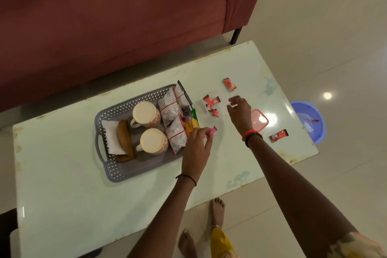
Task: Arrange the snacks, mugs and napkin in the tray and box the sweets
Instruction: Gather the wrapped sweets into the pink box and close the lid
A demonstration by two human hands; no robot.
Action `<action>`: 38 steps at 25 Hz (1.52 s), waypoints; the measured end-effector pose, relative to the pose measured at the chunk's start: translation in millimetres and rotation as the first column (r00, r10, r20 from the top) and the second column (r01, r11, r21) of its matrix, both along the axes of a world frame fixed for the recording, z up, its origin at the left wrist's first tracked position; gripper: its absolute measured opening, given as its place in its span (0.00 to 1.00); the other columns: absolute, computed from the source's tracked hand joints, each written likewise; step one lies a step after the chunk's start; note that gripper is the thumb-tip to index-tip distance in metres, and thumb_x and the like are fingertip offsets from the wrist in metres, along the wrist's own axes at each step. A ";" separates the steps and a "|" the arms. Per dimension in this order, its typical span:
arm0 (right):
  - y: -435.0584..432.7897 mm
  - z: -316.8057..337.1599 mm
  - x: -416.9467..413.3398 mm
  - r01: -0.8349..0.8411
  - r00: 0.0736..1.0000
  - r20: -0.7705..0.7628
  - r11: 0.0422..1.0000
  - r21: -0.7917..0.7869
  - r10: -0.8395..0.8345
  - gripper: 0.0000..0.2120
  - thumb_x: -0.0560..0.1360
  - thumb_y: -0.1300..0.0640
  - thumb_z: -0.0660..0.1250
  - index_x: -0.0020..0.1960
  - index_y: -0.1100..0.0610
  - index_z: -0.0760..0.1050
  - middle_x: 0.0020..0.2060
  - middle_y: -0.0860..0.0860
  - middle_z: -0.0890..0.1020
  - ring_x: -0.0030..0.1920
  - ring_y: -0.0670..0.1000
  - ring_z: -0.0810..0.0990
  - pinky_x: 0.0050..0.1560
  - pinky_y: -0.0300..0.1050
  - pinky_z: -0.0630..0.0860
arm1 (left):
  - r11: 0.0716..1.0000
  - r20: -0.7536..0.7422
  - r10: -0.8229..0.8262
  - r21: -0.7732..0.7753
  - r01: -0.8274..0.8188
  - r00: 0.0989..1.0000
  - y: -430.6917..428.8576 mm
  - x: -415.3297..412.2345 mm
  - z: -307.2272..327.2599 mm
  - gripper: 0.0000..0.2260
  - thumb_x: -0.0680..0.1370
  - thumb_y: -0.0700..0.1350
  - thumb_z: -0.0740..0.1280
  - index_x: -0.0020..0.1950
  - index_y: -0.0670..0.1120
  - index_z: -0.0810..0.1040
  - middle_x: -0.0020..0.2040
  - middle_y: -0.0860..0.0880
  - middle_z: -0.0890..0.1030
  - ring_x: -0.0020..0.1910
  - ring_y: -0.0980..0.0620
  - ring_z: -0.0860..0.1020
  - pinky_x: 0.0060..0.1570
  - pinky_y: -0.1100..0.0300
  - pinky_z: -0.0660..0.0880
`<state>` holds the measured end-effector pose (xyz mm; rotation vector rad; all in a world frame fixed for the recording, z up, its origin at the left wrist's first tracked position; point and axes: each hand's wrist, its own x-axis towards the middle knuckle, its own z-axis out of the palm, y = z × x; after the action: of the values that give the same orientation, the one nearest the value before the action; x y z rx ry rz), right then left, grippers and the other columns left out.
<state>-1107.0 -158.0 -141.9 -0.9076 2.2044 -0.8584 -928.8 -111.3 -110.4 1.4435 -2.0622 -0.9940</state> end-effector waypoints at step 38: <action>-37.0 3.8 -24.1 -0.117 0.984 0.140 0.993 0.029 0.112 0.12 0.76 0.49 0.65 0.57 0.54 0.75 0.46 0.50 0.81 0.45 0.51 0.81 0.47 0.47 0.78 | 0.983 0.516 -0.058 -0.120 0.139 0.854 -143.9 -60.7 -13.5 0.12 0.79 0.46 0.60 0.62 0.46 0.73 0.59 0.46 0.76 0.58 0.47 0.74 0.55 0.53 0.73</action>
<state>-1131.2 -194.9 -138.1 -0.9199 2.0229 -0.7994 -989.5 -255.2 -123.8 1.6633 -2.5428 -0.4943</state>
